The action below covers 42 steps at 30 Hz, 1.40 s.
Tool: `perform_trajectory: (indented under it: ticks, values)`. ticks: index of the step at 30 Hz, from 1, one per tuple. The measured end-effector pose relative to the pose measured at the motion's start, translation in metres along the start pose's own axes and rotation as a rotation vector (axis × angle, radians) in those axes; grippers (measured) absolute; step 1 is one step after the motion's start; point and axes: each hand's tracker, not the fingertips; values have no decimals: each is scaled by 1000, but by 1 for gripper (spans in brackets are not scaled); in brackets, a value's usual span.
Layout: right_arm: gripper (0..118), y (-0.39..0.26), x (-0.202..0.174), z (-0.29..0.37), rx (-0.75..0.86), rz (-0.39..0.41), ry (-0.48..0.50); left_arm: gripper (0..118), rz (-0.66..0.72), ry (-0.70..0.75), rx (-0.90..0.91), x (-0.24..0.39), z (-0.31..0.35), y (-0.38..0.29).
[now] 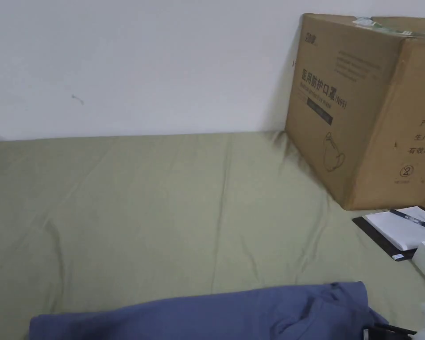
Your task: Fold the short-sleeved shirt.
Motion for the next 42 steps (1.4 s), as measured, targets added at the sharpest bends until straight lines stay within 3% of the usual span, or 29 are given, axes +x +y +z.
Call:
perform_trajectory:
  ticks: [1, 7, 9, 11, 12, 13, 15, 16, 22, 34, 38, 42]
  values:
    - [115, 3, -1, 9, 33, -3, 36, 113, 6, -2, 57, 2, 14, 4]
    - [117, 13, -61, 105, 366, 72, 197, 113, 90, -181, 370, 43, 122, 12]
    - [116, 7, -94, 142, 493, 114, 243, 112, 107, -247, 459, 61, 147, 9]
    - [101, -5, -120, 170, 658, 130, 259, 105, 82, -253, 587, 82, 170, 0]
    - [86, -13, -134, 183, 748, 143, 277, 95, 54, -202, 679, 93, 183, -6]
    - [56, -19, -144, 191, 808, 154, 282, 69, 25, -166, 735, 100, 187, -10]
    - [14, -30, -163, 204, 891, 162, 257, 11, -33, -84, 827, 118, 199, -19]
    - [5, -33, -169, 204, 905, 162, 247, 0, -63, -41, 858, 125, 202, -21]
    - [0, -47, -188, 212, 983, 251, 194, 0, -98, 30, 955, 152, 211, -38]
    - [0, -52, -185, 221, 936, 301, 191, 0, -7, -29, 952, 142, 227, -40]
    - [0, -51, -176, 222, 866, 336, 244, 0, 87, -236, 669, 82, 208, 1]
    - [0, -50, -171, 208, 739, 392, 237, 0, 288, -448, 186, -10, 127, 45]
